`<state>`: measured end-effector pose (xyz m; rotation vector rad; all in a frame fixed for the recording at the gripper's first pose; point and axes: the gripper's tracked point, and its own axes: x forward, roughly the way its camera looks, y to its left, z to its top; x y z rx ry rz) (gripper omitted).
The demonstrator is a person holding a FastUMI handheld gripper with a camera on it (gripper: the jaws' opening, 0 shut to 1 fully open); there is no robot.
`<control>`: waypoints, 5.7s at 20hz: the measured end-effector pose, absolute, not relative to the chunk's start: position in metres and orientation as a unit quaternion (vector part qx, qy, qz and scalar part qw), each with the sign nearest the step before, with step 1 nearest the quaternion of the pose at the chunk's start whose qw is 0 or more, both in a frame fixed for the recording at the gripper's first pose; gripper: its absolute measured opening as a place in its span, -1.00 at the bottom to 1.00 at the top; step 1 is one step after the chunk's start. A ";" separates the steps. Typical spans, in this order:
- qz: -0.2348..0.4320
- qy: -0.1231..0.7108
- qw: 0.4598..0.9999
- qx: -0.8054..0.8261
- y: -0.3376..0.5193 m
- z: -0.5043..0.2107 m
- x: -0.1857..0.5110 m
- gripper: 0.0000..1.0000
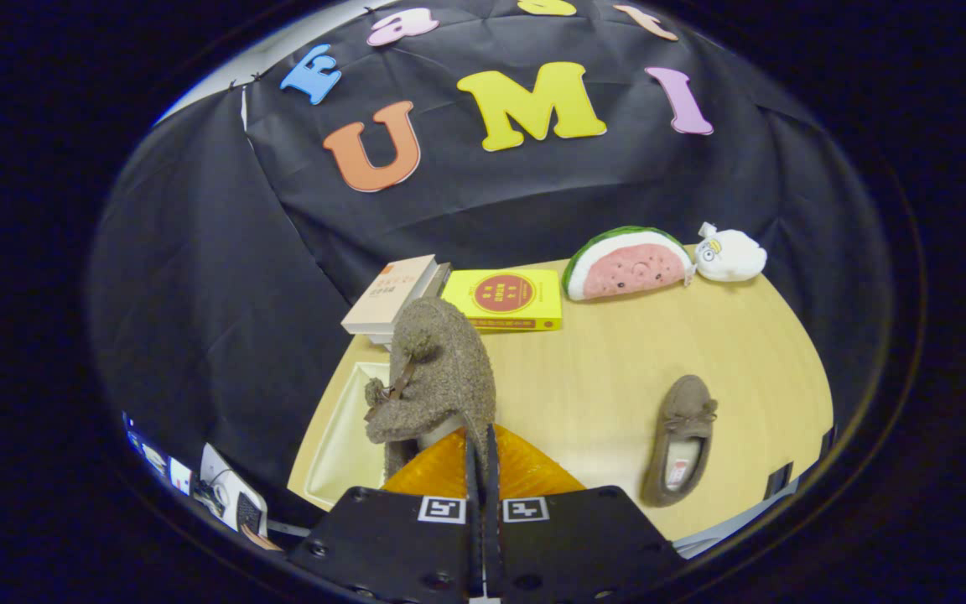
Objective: Open the storage box then place both shoes into the box .Put the left shoe in first, then the right shoe, with the right side of both shoes facing outward in a uniform manner.
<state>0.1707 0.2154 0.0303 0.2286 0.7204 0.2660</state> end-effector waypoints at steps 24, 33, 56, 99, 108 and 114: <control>0.063 0.485 0.871 0.050 0.384 -0.156 0.191 -0.97; 0.076 0.483 0.872 0.022 0.378 -0.149 0.194 -0.76; 0.008 0.370 0.929 -0.005 0.077 -0.050 0.170 0.93; -0.017 0.428 0.895 0.122 -0.023 -0.091 0.183 -0.97; 0.049 0.395 0.912 0.096 0.102 -0.014 0.167 -0.97; 0.097 0.392 0.910 0.092 0.201 0.003 0.165 -0.97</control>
